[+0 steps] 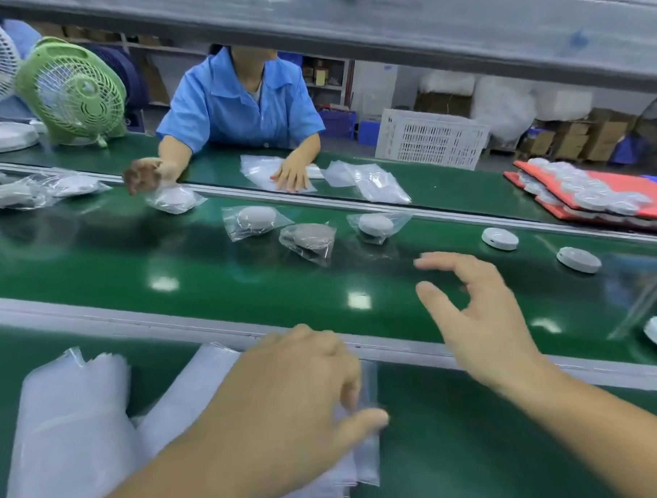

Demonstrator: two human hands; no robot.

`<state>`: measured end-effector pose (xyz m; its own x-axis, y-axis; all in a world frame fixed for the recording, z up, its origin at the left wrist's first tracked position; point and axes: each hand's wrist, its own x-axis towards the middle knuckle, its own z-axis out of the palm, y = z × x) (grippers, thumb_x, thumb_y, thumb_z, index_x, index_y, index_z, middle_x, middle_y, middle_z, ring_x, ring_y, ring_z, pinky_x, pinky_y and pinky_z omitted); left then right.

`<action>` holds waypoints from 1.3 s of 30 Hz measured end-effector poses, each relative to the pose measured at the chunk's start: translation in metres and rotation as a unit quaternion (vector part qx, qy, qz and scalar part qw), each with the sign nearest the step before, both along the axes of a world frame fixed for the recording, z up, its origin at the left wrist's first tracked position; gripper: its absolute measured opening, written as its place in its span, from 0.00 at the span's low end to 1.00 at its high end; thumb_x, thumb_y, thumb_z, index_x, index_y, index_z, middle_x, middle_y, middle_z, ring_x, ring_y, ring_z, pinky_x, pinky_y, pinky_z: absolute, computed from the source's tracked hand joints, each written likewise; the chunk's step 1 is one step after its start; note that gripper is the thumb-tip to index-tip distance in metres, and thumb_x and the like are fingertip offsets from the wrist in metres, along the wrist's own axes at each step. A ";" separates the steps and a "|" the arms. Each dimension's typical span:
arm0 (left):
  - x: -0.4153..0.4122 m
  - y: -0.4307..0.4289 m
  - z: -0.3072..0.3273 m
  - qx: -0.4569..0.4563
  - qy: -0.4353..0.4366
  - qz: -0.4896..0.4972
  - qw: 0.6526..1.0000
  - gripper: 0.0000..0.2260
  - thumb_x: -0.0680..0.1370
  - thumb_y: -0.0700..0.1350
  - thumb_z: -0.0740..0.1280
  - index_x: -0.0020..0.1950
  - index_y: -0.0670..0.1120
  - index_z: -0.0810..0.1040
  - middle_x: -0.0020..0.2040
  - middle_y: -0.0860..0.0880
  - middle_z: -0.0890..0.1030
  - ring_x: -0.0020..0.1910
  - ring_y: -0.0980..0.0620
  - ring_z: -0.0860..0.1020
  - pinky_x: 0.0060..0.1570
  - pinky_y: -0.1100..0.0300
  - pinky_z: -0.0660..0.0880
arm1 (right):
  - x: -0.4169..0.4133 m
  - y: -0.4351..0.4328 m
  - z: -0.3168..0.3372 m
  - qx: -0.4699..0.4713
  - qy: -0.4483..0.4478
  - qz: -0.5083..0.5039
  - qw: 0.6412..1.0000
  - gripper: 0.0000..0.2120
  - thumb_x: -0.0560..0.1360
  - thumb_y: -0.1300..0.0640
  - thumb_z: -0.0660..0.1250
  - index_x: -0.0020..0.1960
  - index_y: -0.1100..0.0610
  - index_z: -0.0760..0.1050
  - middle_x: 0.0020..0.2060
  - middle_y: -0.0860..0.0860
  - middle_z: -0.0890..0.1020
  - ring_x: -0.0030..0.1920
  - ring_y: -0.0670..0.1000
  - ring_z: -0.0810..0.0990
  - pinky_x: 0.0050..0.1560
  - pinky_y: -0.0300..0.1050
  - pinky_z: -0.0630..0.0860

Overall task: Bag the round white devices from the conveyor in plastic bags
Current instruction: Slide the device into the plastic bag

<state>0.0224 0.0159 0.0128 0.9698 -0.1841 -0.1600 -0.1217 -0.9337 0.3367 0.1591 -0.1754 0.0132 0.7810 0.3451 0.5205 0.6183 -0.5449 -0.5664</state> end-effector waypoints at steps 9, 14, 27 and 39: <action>-0.027 0.043 -0.044 0.154 -0.039 0.208 0.965 0.35 0.61 0.86 0.37 0.69 0.83 0.44 0.82 0.48 0.41 0.80 0.39 0.43 0.72 0.27 0.45 | 0.173 -0.239 -0.065 -0.337 0.188 -0.409 0.827 0.47 0.66 0.19 0.43 0.78 0.38 0.63 0.79 0.58 0.64 0.77 0.66 0.61 0.75 0.66 0.62; -0.027 0.036 -0.060 0.136 -0.054 0.209 0.967 0.41 0.54 0.85 0.28 0.66 0.77 0.24 0.76 0.53 0.25 0.76 0.46 0.26 0.73 0.37 0.31 | 0.188 -0.268 -0.086 -0.222 0.170 -0.429 0.859 0.28 0.76 0.49 0.69 0.74 0.52 0.69 0.66 0.63 0.75 0.64 0.69 0.74 0.66 0.66 0.73; 0.010 -0.004 -0.028 0.051 -0.189 0.001 0.981 0.18 0.78 0.70 0.56 0.62 0.68 0.77 0.59 0.67 0.76 0.60 0.64 0.69 0.57 0.61 0.67 | 0.035 -0.101 -0.006 -0.039 0.047 -0.025 0.998 0.17 0.72 0.40 0.71 0.60 0.33 0.80 0.48 0.31 0.84 0.45 0.31 0.82 0.48 0.23 0.72; 0.017 0.016 -0.042 -0.165 -0.241 0.136 0.947 0.13 0.74 0.63 0.61 0.46 0.62 0.84 0.46 0.73 0.80 0.50 0.66 0.79 0.48 0.59 0.78 | -0.025 -0.058 -0.059 -0.123 -0.281 0.237 0.922 0.14 0.76 0.66 0.73 0.59 0.54 0.86 0.58 0.46 0.85 0.58 0.55 0.82 0.53 0.48 0.80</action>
